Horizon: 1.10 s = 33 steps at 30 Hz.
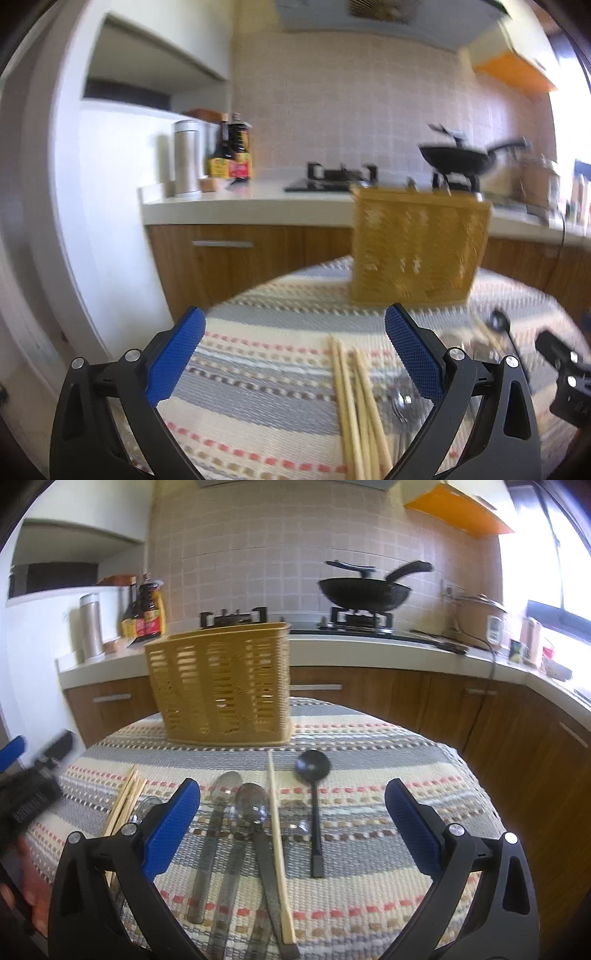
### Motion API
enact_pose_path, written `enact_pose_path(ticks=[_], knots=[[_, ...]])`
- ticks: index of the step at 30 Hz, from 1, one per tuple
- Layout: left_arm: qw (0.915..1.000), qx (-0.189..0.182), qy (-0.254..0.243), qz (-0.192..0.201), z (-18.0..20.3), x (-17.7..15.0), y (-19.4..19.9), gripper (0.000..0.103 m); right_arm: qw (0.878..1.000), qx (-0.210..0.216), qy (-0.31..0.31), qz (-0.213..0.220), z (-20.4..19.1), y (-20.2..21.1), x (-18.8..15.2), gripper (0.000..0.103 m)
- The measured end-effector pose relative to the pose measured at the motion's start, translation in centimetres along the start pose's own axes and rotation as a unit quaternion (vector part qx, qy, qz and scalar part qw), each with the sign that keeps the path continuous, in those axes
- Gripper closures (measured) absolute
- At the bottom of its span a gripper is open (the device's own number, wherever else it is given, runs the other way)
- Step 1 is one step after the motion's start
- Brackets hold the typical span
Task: Organize utensils
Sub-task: 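Lower the left tool and close it on one wooden chopstick while the right tool approaches the black ladle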
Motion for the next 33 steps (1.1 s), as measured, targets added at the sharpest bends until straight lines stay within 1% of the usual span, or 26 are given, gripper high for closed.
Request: enact_pose_path(ticks=[2,3,4,5,6,7,8,10,11,12,13,14,15,16,18,19,20,21,26,27,29,33], knots=[[0.999,-0.029,0.024,-0.023,-1.8,1.1,-0.5,0.008,1.0,0.015,-0.024,-0.002,0.9,0.2,0.1,0.008],[0.9975,-0.046,0.031,-0.044,-2.7,1.7,-1.0,0.008,0.999,0.029,-0.04,-0.015,1.6,0.1,0.2,0.008],[0.995,-0.065,0.036,-0.066,-3.4,2.3,-1.6,0.009,0.998,0.034,-0.048,-0.029,2.1,-0.2,0.4,0.008],[0.9909,-0.085,0.039,-0.097,-4.0,2.9,-2.3,0.009,0.997,0.031,-0.051,-0.04,2.4,-0.4,0.6,0.008],[0.9866,-0.097,0.041,-0.125,-4.5,3.4,-3.0,0.012,0.996,0.031,-0.051,-0.059,2.9,-0.8,0.9,0.008],[0.9824,-0.106,0.041,-0.147,-4.8,3.8,-3.6,0.014,0.995,0.043,-0.05,-0.073,3.1,-1.1,1.3,0.008],[0.9782,-0.116,0.039,-0.167,-4.9,4.1,-4.2,0.014,0.994,0.049,-0.049,-0.084,3.3,-1.4,1.5,0.008],[0.9667,-0.141,0.036,-0.211,-4.9,4.3,-5.4,0.015,0.991,0.048,-0.036,-0.116,3.4,-2.1,2.3,0.008],[0.9586,-0.152,0.037,-0.238,-4.8,4.2,-6.2,0.015,0.99,0.045,-0.027,-0.133,3.4,-2.7,2.6,0.008],[0.9485,-0.163,0.041,-0.269,-4.6,3.8,-7.1,0.021,0.988,0.051,-0.022,-0.143,3.4,-3.0,2.9,0.009],[0.9346,-0.178,0.047,-0.305,-4.3,3.3,-8.2,0.026,0.986,0.061,-0.018,-0.155,3.4,-3.6,3.2,0.012],[0.922,-0.191,0.048,-0.333,-4.0,2.6,-9.1,0.028,0.984,0.066,-0.017,-0.167,3.5,-4.0,3.5,0.013],[0.9117,-0.199,0.045,-0.357,-3.7,1.9,-10.0,0.031,0.981,0.065,-0.014,-0.179,3.6,-4.5,3.6,0.015],[0.9056,-0.196,0.034,-0.374,-3.3,1.0,-11.0,0.038,0.979,0.066,-0.01,-0.192,3.7,-4.9,3.8,0.018],[0.9035,-0.178,0.01,-0.39,-2.9,-0.4,-12.7,0.048,0.975,0.071,-0.005,-0.209,3.9,-5.7,4.1,0.021],[0.9014,-0.177,0.005,-0.395,-2.7,-1.0,-13.2,0.055,0.974,0.071,-0.002,-0.217,4.1,-6.1,4.2,0.024],[0.899,-0.18,0.005,-0.399,-2.5,-1.4,-13.6,0.06,0.972,0.07,0.003,-0.223,4.1,-6.5,4.3,0.027],[0.8988,-0.184,0.002,-0.398,-2.1,-1.7,-13.9,0.064,0.972,0.069,0.006,-0.226,4.2,-6.7,4.2,0.028],[0.9049,-0.18,-0.014,-0.385,-0.8,-2.4,-14.4,0.064,0.967,0.076,0.01,-0.242,4.4,-7.7,3.5,0.034],[0.9073,-0.176,-0.022,-0.381,-0.4,-2.5,-14.4,0.064,0.967,0.075,0.011,-0.244,4.4,-7.9,3.5,0.035],[0.9095,-0.168,-0.037,-0.378,0.2,-2.5,-14.6,0.064,0.966,0.076,0.013,-0.248,4.4,-8.3,3.3,0.038],[0.9139,-0.139,-0.092,-0.37,1.6,-2.4,-14.3,0.065,0.964,0.073,0.022,-0.254,4.3,-9.0,3.3,0.044]])
Point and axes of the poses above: each gripper's, at about its wrist camera, not at the fingertips, and y roughly against the way its jaws point, z to its right, x to its top, the point moved 2 cm from there along -y, roughly the way its jaws point, and after that the axes turned 4 degrees about y, right-handed, at the moved point
